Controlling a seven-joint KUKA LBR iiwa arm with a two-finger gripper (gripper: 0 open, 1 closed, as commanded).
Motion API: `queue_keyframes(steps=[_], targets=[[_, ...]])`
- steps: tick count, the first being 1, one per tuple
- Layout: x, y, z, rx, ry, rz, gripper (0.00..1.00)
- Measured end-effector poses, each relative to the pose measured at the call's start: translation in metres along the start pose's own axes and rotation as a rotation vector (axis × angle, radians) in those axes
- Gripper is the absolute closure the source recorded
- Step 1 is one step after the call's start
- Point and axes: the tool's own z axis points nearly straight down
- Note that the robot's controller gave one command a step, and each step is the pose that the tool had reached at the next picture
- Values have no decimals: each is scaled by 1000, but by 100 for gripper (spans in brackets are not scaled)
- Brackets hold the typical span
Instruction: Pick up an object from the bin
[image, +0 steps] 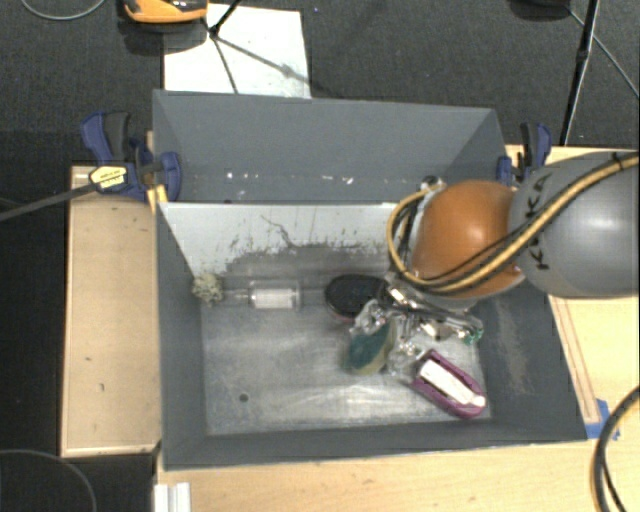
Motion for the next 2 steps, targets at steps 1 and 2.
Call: queue_keyframes(steps=[1, 2], targets=[[-1, 0, -8, -1, 4, 7, 100], [-3, -1, -67, 2, 2, 21, 100]])
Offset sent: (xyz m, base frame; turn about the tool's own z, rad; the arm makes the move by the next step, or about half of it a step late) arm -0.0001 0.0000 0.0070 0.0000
